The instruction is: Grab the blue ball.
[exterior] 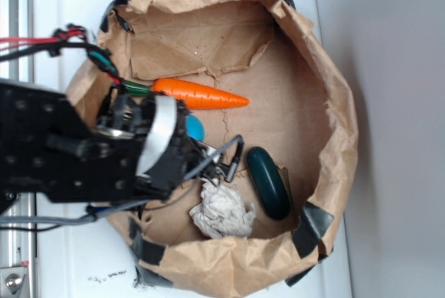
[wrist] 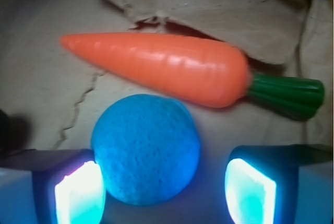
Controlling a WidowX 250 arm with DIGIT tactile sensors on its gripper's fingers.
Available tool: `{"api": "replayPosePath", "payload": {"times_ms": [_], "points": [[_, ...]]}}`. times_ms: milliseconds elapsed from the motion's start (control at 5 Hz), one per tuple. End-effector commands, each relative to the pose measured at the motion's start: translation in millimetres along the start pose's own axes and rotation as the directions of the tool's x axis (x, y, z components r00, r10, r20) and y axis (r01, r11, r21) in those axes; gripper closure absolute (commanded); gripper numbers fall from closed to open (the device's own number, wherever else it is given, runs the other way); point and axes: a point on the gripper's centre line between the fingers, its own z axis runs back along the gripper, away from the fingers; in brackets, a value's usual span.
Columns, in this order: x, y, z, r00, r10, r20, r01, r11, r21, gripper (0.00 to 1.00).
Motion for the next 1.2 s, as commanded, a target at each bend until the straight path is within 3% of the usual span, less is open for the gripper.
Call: {"api": "replayPosePath", "payload": {"times_ms": [0, 200, 600, 1000], "points": [[7.4, -12.4, 0.7, 0.999, 0.036, 0.041, -0.034, 0.999, -0.035, 0.29], [6.7, -9.5, -6.1, 0.997, 0.036, 0.065, -0.033, 0.998, -0.045, 1.00], [10.1, -6.0, 1.3, 0.999, -0.002, 0.051, 0.006, 0.997, -0.072, 1.00], [33.3, -15.0, 90.0, 0.994, -0.050, -0.096, 0.041, 0.995, -0.091, 1.00]]}}
